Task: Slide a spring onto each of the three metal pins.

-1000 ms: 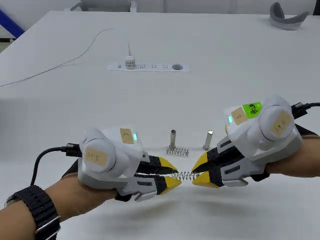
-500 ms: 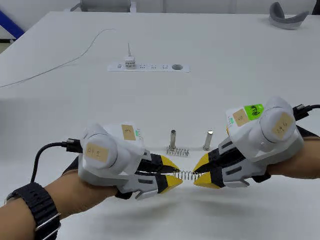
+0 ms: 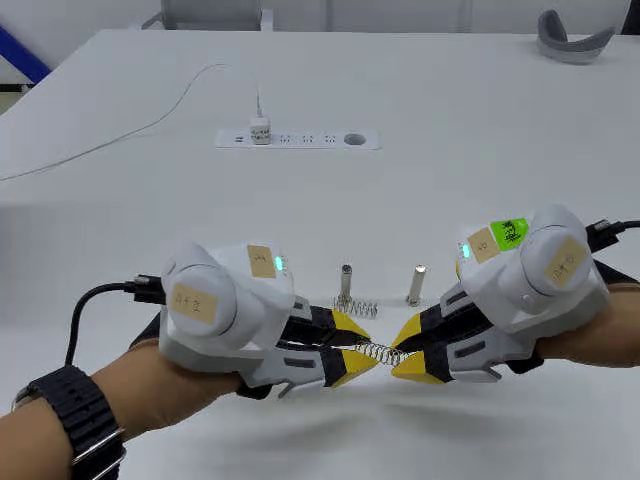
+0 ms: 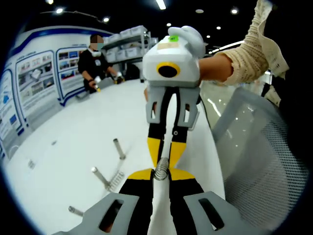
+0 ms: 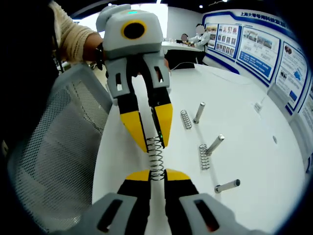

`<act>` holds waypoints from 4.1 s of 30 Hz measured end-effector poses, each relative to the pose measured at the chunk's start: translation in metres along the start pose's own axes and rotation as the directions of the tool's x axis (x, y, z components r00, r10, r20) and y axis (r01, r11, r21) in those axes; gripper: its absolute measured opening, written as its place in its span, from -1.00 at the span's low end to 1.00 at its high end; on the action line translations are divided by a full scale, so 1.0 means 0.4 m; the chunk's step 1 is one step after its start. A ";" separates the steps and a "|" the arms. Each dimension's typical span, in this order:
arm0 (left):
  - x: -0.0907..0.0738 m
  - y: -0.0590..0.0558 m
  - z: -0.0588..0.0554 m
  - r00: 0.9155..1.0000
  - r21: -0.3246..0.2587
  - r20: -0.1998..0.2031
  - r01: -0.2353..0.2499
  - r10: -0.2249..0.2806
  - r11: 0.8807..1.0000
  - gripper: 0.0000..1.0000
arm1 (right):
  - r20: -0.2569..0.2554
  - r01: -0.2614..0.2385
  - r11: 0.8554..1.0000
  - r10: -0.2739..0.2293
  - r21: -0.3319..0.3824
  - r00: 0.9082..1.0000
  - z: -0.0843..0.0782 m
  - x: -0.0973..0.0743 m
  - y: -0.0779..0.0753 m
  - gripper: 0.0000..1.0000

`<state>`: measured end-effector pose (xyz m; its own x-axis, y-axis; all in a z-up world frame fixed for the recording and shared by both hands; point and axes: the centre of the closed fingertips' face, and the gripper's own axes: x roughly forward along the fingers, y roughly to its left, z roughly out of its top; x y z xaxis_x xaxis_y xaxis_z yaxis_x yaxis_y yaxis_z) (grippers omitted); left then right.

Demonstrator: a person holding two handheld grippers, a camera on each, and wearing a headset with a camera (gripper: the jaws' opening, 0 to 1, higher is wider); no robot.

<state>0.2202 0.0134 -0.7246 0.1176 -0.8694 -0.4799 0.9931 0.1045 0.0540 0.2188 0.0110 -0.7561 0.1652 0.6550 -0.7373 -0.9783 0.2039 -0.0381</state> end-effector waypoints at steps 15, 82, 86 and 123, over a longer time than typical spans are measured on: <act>0.002 -0.002 0.041 0.999 0.003 0.043 -0.005 0.005 1.000 -0.80 | 0.024 0.004 1.000 -0.004 0.017 1.000 0.010 0.008 0.003 -0.78; 0.099 0.193 0.173 1.000 0.038 -0.007 -0.017 0.018 0.999 -0.81 | 0.127 0.184 0.945 -0.224 0.269 0.966 -0.086 -0.110 0.013 -0.47; 0.115 0.201 0.175 1.000 0.039 -0.016 -0.013 0.013 0.999 -0.81 | 0.131 0.203 0.937 -0.247 0.284 0.960 -0.094 -0.121 0.010 -0.43; 0.187 0.234 0.163 0.997 0.025 -0.077 0.003 -0.001 1.000 -0.81 | 0.196 0.353 0.818 -0.478 0.453 0.856 -0.171 -0.225 -0.020 0.59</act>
<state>0.3220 -0.0732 -0.6983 0.1156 -0.8300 -0.5457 0.9932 0.0896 0.0741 0.2032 -0.0993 -0.7355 0.6335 0.6061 -0.4810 -0.6855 0.7279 0.0144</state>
